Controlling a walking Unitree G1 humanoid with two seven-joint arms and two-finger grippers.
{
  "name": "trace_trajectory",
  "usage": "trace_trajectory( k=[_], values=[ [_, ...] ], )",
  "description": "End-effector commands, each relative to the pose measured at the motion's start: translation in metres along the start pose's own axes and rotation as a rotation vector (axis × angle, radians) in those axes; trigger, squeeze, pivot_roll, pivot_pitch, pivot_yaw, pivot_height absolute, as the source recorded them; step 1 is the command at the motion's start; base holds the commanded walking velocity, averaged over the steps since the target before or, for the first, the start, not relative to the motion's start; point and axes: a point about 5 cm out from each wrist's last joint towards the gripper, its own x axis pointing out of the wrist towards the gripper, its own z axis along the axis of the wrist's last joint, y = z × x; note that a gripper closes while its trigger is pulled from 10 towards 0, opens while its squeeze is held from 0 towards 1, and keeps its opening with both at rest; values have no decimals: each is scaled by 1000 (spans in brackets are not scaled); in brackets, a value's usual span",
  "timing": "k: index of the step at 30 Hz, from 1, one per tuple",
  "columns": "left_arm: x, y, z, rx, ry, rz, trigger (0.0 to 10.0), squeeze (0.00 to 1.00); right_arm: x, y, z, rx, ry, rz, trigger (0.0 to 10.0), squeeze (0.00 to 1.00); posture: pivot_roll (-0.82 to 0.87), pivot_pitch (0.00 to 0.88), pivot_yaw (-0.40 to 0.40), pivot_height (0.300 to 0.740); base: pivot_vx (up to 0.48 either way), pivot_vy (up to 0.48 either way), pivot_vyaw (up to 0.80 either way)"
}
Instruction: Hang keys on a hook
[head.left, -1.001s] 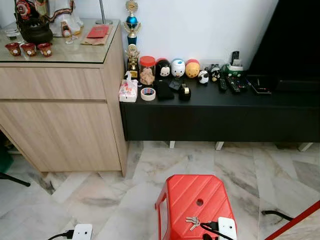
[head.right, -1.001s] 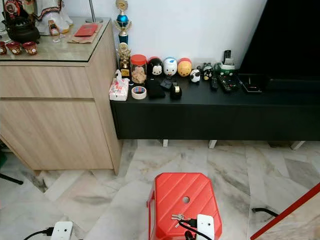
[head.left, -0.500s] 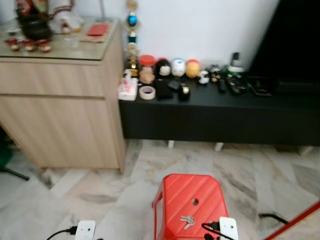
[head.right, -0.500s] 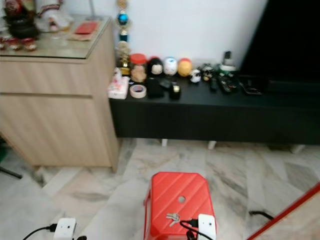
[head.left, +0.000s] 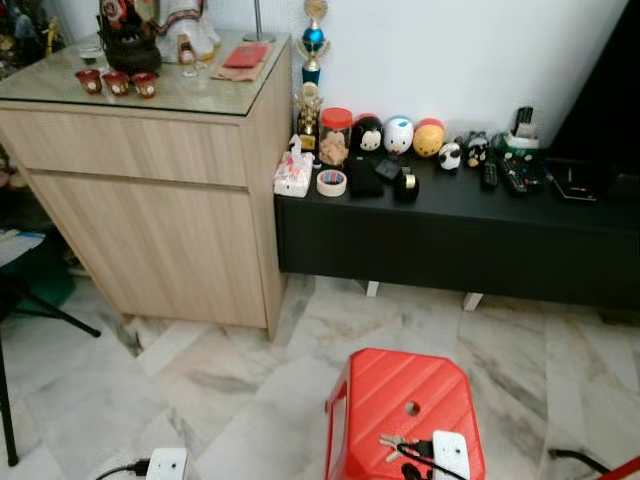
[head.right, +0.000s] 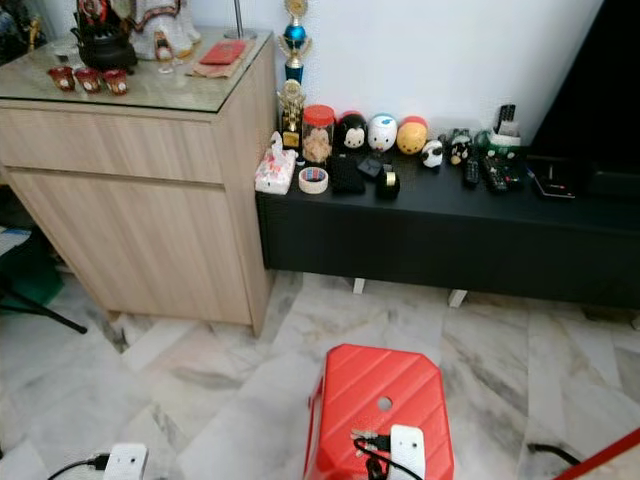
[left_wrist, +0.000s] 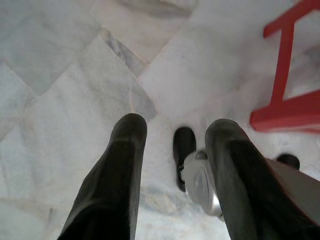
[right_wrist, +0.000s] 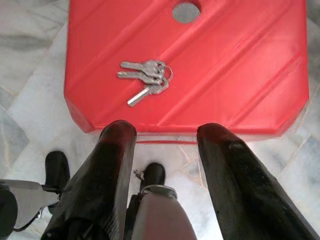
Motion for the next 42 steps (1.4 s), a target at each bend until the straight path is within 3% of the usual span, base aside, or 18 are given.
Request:
trace_trajectory(
  k=[1,13,18,22,26,27,28,29,31,37,42],
  values=[
    [-2,-5,-9,2,30,-7,10000,0,-1,-4,-1,37,-1,-17,10000,0,95,0,-84,740,0,-274,0],
    [-2,-4,-9,-11,29,4,10000,0,0,-3,5,41,-29,-18,10000,0,95,0,-86,740,0,-23,0],
    [-2,-5,-8,-36,3,5,10000,0,2,-1,24,27,-122,-12,10000,0,94,0,-87,740,0,0,0],
    [-3,-5,-6,-41,-27,9,10000,0,3,2,44,-54,-222,-7,10000,0,87,0,-91,740,0,0,0],
    [-3,-5,-3,-51,-64,8,10000,0,2,4,63,-55,-317,-12,10000,0,90,0,-96,740,0,0,0],
    [1,-10,19,-60,-162,-7,10000,0,1,7,75,-69,-382,-2,10000,0,88,0,-99,740,0,0,0],
    [6,-18,59,-64,-320,-29,10000,0,-1,12,86,-87,-444,20,10000,0,88,0,-99,740,0,0,0],
    [6,-18,59,-64,-320,-29,10000,0,-1,12,86,-87,-444,20,10000,0,88,0,-99,740,0,0,0],
    [3,-25,100,-62,-507,-50,10000,0,-5,21,101,-136,-539,54,10000,0,84,0,-100,740,0,0,0],
    [-2,-20,126,-86,-652,-69,10000,0,-14,25,113,-119,-671,78,10000,0,80,0,-106,740,0,0,0],
    [-9,-21,128,-97,-711,-84,10000,0,-19,22,106,-134,-708,75,10000,0,63,0,-106,740,0,0,0]
  ],
)
